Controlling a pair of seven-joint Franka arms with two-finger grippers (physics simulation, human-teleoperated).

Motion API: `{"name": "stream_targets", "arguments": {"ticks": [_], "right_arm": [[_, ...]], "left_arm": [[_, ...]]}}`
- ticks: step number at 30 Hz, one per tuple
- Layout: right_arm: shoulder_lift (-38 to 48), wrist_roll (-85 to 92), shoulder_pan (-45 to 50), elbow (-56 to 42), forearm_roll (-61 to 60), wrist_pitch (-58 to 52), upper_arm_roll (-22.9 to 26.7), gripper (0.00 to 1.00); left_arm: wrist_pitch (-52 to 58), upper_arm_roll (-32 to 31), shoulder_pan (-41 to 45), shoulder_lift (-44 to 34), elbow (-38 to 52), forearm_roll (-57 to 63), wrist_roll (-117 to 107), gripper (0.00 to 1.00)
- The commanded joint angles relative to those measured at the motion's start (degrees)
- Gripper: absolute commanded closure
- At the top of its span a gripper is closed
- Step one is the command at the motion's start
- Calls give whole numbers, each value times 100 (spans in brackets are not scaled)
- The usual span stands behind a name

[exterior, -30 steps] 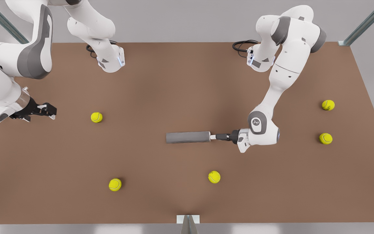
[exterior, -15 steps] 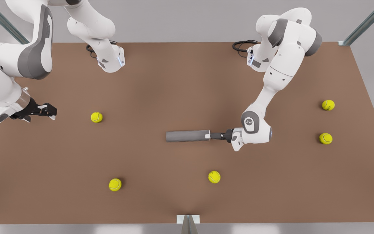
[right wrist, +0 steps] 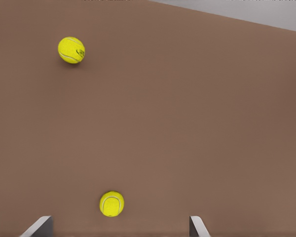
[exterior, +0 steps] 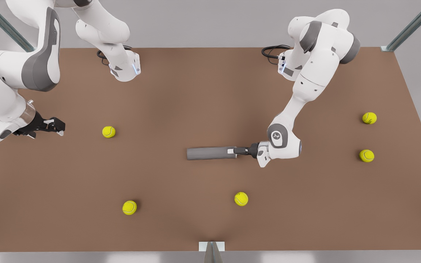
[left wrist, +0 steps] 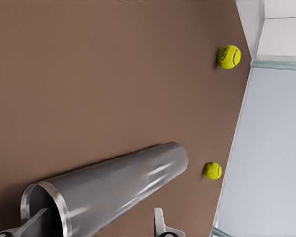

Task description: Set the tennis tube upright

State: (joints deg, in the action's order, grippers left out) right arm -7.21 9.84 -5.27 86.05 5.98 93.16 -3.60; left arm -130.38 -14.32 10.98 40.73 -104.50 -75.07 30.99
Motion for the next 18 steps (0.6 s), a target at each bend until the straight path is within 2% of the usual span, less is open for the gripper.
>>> {"name": "stream_targets", "arguments": {"ticks": [1, 12, 13, 14, 16, 17, 18], "right_arm": [[0, 0, 8, 0, 0, 1, 0, 0], [-17, 26, 17, 0, 0, 18, -9, 0], [-17, 26, 17, 0, 0, 10, -9, 0], [-17, 26, 17, 0, 0, 10, -9, 0], [-26, 26, 17, 0, 0, 10, -9, 0], [-35, 26, 17, 0, 0, 10, -9, 0], [-35, 18, 17, 0, -9, 10, -9, 0]], "left_arm": [[-5, 0, 0, 5, 0, -148, 4, 1], [4, -70, 27, 67, 9, -359, 48, 1], [4, -70, 27, 67, 9, -359, 39, 6], [12, -79, 9, 67, 9, -377, 39, 19], [12, -79, 27, 67, 9, -482, 39, 27], [12, -88, 27, 67, 9, -491, 48, 36], [4, -88, 27, 67, 18, -552, 48, 39]]}}
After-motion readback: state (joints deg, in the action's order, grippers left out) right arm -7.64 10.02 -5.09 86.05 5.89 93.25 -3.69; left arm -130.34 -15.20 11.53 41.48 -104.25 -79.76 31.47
